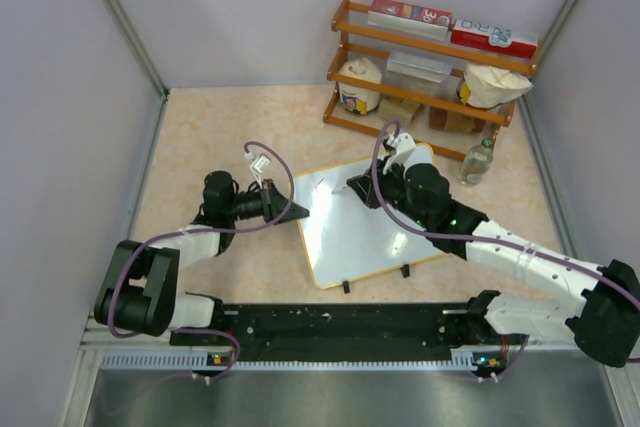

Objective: Write a sentence on the whiteboard

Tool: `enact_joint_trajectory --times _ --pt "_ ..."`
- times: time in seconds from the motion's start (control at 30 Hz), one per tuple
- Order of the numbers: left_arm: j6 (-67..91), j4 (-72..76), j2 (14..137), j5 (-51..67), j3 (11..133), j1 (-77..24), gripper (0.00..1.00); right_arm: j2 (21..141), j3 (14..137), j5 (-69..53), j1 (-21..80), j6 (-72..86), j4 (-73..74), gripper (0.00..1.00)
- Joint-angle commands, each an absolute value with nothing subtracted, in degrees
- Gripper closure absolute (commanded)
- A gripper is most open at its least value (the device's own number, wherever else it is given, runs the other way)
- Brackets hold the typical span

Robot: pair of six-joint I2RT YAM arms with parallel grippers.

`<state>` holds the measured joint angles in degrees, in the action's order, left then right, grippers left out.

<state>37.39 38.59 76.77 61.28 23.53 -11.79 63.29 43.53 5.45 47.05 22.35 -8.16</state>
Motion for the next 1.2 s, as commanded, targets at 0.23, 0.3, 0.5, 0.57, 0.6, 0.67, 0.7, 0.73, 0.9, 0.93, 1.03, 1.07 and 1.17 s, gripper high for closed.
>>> enact_joint_trajectory --times 0.23,0.3,0.5,0.57,0.6,0.67,0.7,0.73,0.9,0.93,1.03,1.07,1.17 --pt "32.7 39.1 76.5 61.2 24.5 -12.4 1.0 64.0 42.5 1.6 46.5 23.0 -9.1 1.0" --pt "32.6 39.1 76.6 61.1 24.5 -12.4 1.0 63.8 42.1 1.5 46.5 23.2 -8.8 1.0" --pt "32.6 39.0 76.6 61.1 24.6 -12.4 1.0 62.8 41.0 2.6 46.5 23.3 -8.1 1.0" --pt "32.5 38.9 76.5 61.1 24.6 -12.4 1.0 62.4 40.9 3.9 46.5 23.4 -8.0 1.0" --pt "32.5 38.9 76.5 61.1 24.6 -12.4 1.0 62.4 40.9 4.2 46.5 23.5 -7.9 1.0" --pt "32.6 38.9 76.5 61.1 24.6 -12.5 1.0 62.3 41.1 5.5 46.5 23.5 -7.7 1.0" --pt "32.6 38.9 76.5 61.1 24.6 -12.4 1.0 62.3 41.4 5.9 46.5 23.5 -7.7 1.0" --pt "32.5 38.9 76.5 61.1 24.6 -12.4 1.0 62.3 41.6 6.3 46.4 23.5 -7.6 1.0" --pt "32.6 38.9 76.4 61.1 24.5 -12.4 1.0 62.1 42.4 8.0 46.4 23.6 -7.9 1.0" --pt "32.5 38.9 76.5 61.1 24.6 -12.4 1.0 62.1 42.4 8.3 46.4 23.6 -8.2 1.0" --pt "32.6 38.9 76.4 61.1 24.6 -12.4 1.0 62.1 42.8 9.0 46.3 23.6 -8.3 1.0" --pt "32.6 38.9 76.4 61.1 24.5 -12.4 1.0 62.1 42.9 9.3 46.3 23.6 -8.3 1.0" --pt "32.5 38.9 76.4 61.1 24.6 -12.4 1.0 62.0 43.4 10.5 46.3 24.2 -8.2 1.0"
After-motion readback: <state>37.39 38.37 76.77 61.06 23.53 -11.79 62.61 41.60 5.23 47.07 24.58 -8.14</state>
